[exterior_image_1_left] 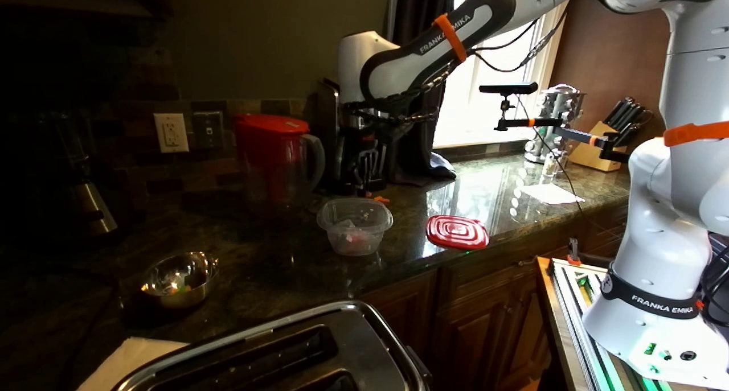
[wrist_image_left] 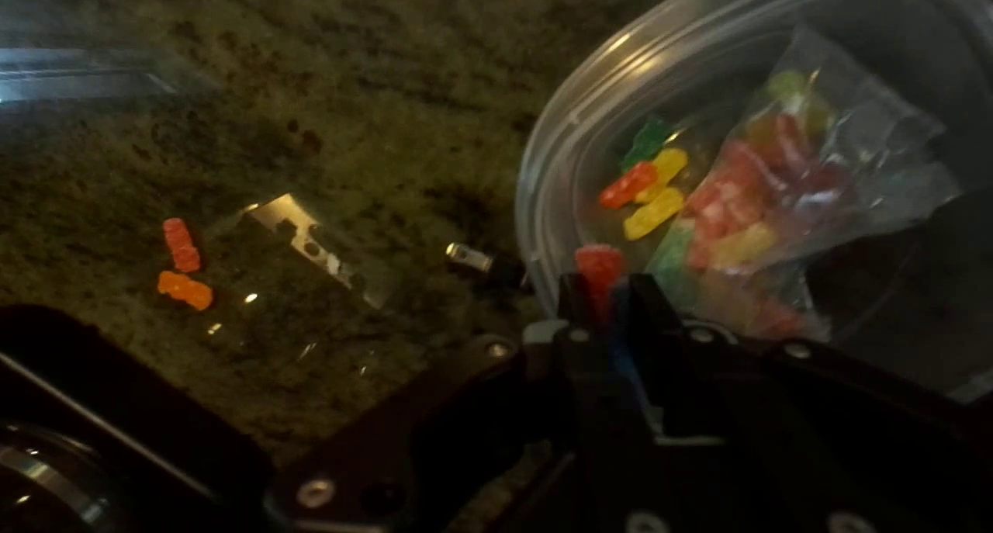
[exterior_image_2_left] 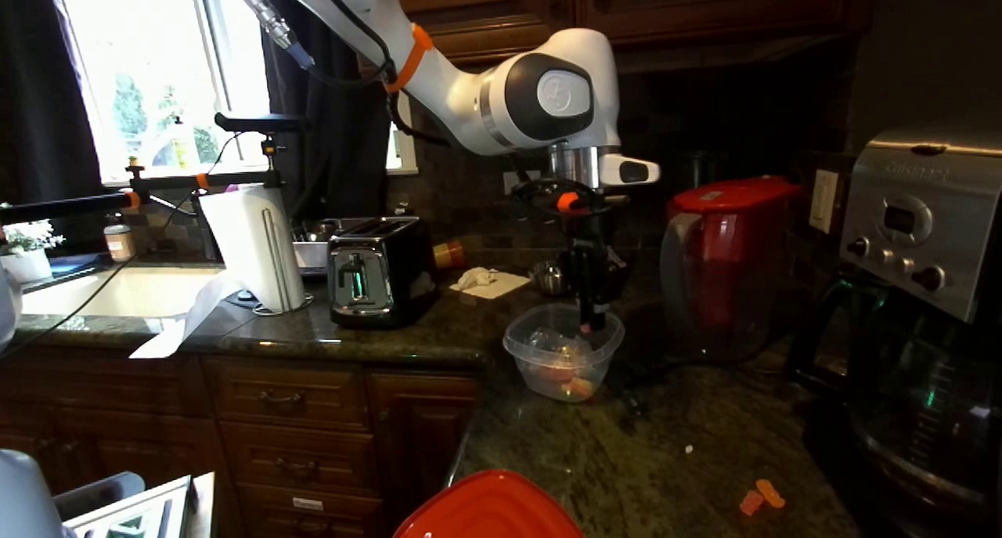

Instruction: Put two gummy bears into the lunchbox

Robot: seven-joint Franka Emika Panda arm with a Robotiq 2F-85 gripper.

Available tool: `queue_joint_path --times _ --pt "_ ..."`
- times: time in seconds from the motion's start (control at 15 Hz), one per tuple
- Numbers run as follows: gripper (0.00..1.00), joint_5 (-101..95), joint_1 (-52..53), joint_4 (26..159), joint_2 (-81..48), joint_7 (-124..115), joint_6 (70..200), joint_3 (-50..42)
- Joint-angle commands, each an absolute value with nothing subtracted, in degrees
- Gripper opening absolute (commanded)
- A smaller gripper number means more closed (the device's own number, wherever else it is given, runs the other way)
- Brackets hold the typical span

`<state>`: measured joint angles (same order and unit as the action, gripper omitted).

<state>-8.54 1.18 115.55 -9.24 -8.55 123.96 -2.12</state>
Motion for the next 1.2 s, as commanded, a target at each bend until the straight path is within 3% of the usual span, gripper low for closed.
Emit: queue_joint_path --times 0.0,0.07,0.2,0.67,1.13 --pt "0.12 -9.56 2.31 113.65 -10.59 -5.70 118.54 -0.33" --pt "0.40 -9.52 2.47 113.47 -10.79 -4.84 117.95 0.04" --pt "0.45 -9.25 2.56 112.97 -11.23 -3.38 117.35 0.53" --pt "0.97 -9.07 2.31 112.00 -12.14 -0.46 117.23 0.56" --pt "1.00 -8.42 1.28 111.09 -12.82 -1.29 118.18 -0.28"
